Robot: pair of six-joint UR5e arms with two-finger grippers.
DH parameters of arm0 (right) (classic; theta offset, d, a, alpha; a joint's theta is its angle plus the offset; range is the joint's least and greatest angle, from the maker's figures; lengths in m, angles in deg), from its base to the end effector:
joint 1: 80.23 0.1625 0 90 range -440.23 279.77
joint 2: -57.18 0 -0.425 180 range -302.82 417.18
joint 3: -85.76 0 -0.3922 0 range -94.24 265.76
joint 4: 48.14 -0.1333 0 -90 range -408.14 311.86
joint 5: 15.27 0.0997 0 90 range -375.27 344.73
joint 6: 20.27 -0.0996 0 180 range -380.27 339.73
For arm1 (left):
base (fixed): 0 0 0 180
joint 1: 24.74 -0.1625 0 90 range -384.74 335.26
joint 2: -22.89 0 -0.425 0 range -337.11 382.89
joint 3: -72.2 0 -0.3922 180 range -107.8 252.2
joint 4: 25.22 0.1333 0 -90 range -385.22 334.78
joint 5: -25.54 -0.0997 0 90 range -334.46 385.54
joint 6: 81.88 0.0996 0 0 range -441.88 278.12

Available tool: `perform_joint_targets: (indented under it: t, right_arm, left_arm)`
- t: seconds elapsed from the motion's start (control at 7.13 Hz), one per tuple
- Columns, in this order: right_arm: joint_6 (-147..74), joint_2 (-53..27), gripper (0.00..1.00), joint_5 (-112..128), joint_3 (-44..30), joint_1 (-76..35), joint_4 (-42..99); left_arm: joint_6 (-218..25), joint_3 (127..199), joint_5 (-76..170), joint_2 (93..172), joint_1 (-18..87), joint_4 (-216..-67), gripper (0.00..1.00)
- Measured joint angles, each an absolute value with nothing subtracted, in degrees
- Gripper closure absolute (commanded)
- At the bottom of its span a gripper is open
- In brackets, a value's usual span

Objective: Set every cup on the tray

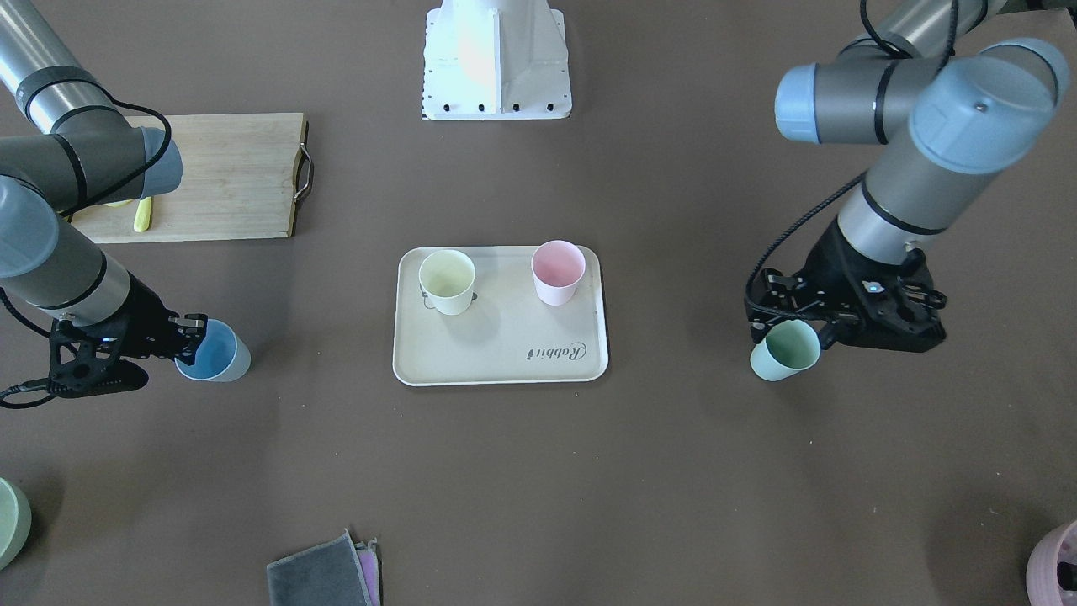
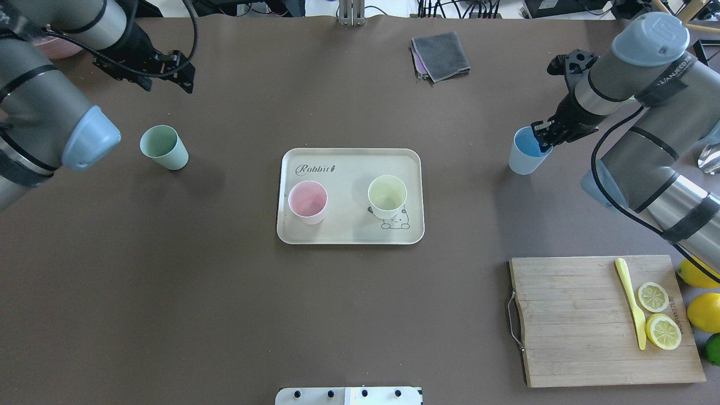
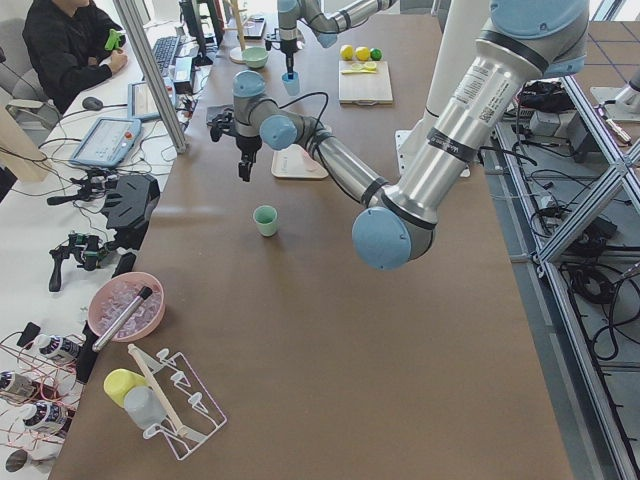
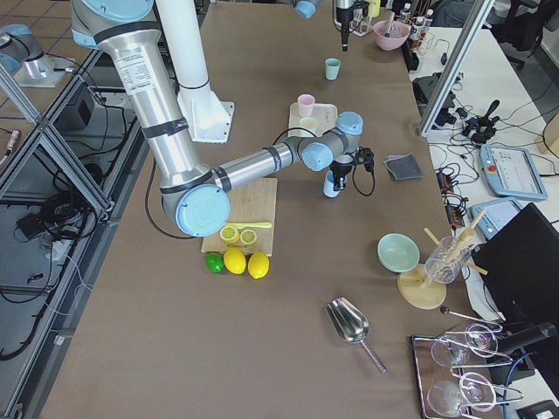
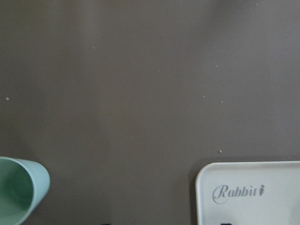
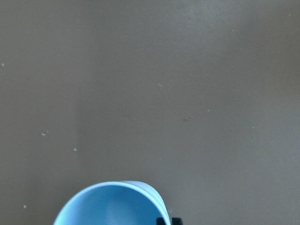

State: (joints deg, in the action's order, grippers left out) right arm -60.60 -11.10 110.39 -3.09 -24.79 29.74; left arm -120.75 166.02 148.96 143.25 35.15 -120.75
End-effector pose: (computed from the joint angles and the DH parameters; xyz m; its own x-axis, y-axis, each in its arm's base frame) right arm -0.3080 -0.5797 0.4338 0.6829 -0.1005 0.7236 0.0465 0.9945 0.0942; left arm 0.2678 -0.6181 0.3091 0.6669 0.1454 -0.7308 0.0419 0.9719 0.2315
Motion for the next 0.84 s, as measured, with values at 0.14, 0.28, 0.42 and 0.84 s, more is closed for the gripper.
perform_joint_targets:
  t: [0.14, 0.28, 0.42, 0.84]
  right_arm:
    - [-60.61, -10.3, 1.0, 112.2, -3.7, -23.67, 30.17]
    - [-60.61, -9.0, 1.0, 113.74, -4.75, -22.43, 32.11]
    - [-60.61, -6.91, 1.0, 114.68, -6.11, -21.6, 35.85]
    - [-60.67, -2.41, 1.0, 115.15, -7.62, -21.36, 41.97]
  left_arm:
    - [-116.09, 164.57, 149.55, 141.22, 36.84, -121.89, 0.17]
    - [-114.33, 162.51, 149.71, 139.2, 37.46, -125.55, 0.17]
    - [-115.02, 159.31, 149.68, 137.56, 37.41, -131.66, 0.17]
    - [-121.97, 155.67, 149.27, 135.18, 34.41, -141.49, 0.17]
